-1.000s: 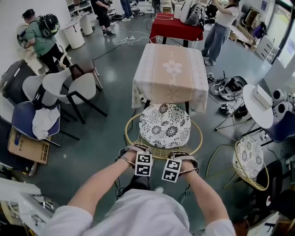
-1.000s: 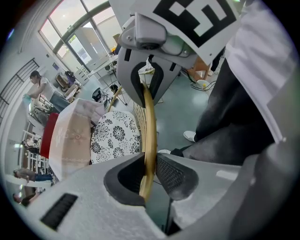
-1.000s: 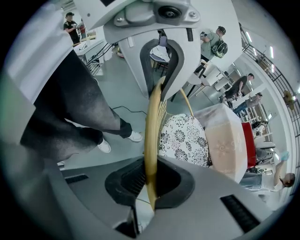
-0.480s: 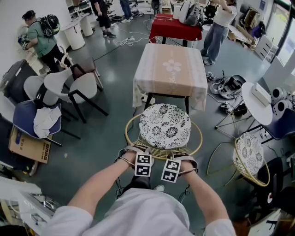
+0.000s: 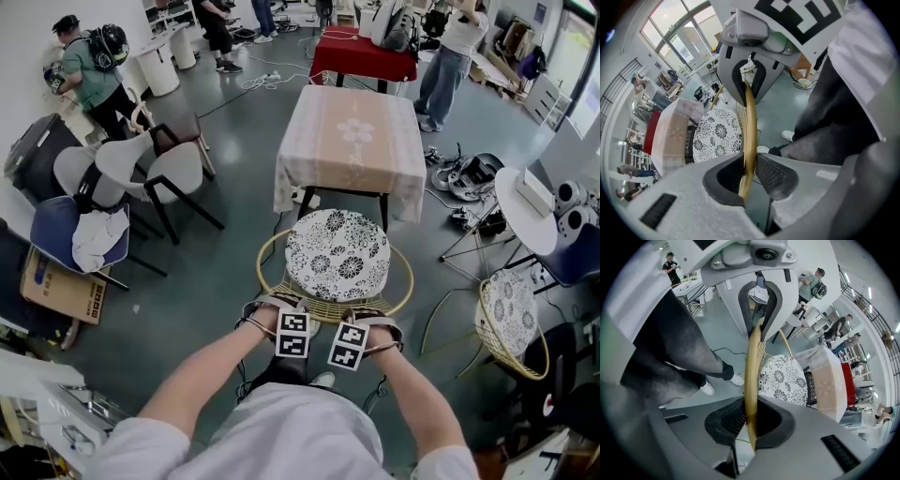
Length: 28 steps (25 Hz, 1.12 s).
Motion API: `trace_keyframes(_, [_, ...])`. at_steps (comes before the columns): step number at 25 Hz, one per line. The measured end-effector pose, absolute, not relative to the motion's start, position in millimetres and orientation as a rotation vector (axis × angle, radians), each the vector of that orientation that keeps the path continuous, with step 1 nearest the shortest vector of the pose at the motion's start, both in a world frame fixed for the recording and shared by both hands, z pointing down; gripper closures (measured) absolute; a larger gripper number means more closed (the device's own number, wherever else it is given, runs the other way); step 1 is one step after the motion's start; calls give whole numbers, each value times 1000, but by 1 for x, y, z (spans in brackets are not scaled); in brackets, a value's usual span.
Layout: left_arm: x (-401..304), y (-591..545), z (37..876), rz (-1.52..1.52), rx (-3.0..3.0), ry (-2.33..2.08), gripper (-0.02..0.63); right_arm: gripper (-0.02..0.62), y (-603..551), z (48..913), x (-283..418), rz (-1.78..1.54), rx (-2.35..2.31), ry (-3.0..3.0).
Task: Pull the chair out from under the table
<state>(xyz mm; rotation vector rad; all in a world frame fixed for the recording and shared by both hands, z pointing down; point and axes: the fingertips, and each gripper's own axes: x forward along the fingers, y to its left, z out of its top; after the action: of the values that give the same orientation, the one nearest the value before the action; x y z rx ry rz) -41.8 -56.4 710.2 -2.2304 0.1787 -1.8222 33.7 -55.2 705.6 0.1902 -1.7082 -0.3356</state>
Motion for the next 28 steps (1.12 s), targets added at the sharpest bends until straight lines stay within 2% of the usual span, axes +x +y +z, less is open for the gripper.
trace_keyframes(16, [-41, -54, 694, -1769, -2431, 339, 511, 517, -58, 688, 32, -180, 363, -1840])
trace_keyframes(28, [-31, -53, 650, -1492, -2724, 503, 511, 488, -57, 672, 39, -104, 590, -1783])
